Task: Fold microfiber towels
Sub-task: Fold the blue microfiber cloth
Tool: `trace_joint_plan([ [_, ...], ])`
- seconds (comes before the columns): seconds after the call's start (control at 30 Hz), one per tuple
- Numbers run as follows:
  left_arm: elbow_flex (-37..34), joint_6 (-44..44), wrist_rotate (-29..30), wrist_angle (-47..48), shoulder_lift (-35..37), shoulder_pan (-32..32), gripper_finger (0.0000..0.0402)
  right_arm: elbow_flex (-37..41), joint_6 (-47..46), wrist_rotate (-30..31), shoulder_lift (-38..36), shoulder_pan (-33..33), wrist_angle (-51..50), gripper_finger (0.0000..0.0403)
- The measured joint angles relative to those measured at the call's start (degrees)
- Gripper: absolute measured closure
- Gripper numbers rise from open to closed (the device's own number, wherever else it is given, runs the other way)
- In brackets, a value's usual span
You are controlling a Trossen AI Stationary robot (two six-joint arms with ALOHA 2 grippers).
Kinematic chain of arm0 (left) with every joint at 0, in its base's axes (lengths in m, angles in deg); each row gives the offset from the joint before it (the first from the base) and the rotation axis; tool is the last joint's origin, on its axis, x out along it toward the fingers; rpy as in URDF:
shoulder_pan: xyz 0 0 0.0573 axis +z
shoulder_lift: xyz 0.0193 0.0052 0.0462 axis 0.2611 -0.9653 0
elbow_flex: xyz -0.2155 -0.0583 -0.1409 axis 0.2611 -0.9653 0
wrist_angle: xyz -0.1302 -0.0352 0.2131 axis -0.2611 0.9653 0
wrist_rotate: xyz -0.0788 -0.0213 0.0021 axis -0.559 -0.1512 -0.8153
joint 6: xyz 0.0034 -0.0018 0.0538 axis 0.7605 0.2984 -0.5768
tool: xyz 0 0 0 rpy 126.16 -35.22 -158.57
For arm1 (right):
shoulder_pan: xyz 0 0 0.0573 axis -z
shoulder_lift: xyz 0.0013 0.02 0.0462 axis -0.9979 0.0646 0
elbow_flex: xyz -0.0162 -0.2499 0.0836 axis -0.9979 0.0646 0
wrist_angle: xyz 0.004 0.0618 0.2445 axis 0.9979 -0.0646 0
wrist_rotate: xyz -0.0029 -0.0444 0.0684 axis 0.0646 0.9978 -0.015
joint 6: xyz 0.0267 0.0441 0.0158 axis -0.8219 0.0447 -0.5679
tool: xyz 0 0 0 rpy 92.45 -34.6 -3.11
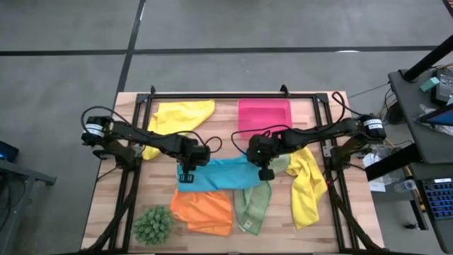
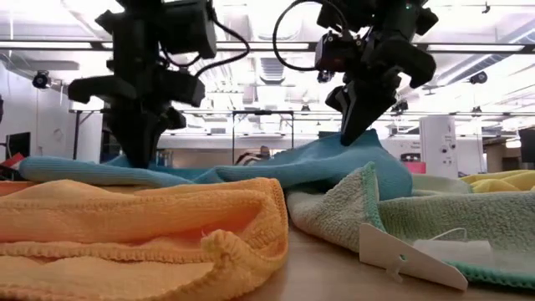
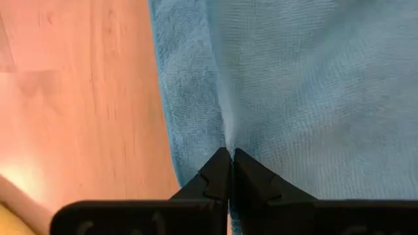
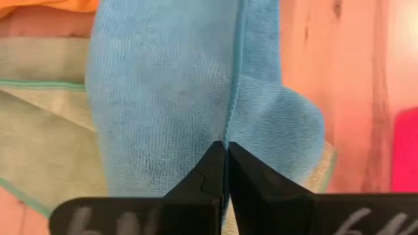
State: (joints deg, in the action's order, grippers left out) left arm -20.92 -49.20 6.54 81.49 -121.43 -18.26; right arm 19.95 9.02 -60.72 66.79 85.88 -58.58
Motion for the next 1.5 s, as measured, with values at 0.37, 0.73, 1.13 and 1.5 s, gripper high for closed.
trace_joint_plan([
  [0.37, -2.3, 0.0, 1.4, -6.0, 0.0, 0.2, 0.0397, 0.0, 0.5, 1.1, 0.0, 0.6, 0.4, 0.0394],
  [0.73, -1.9, -0.3, 5.2, -1.6, 0.1, 0.4, 0.0287, 0.0, 0.5, 4.1, 0.0, 0.6, 0.4, 0.0394],
  [1.13, -1.6, 2.9, -1.9, -3.3, 5.4, -0.5, 0.0271, 0.0, -1.6, 3.9, -0.5, 1.3, 0.3, 0.0329],
  [1.5, -7.1, 7.7, -4.9, -11.0, 3.0, -3.0, 0.0349, 0.7, -3.4, 4.0, -3.6, 4.3, 1.8, 0.0249],
])
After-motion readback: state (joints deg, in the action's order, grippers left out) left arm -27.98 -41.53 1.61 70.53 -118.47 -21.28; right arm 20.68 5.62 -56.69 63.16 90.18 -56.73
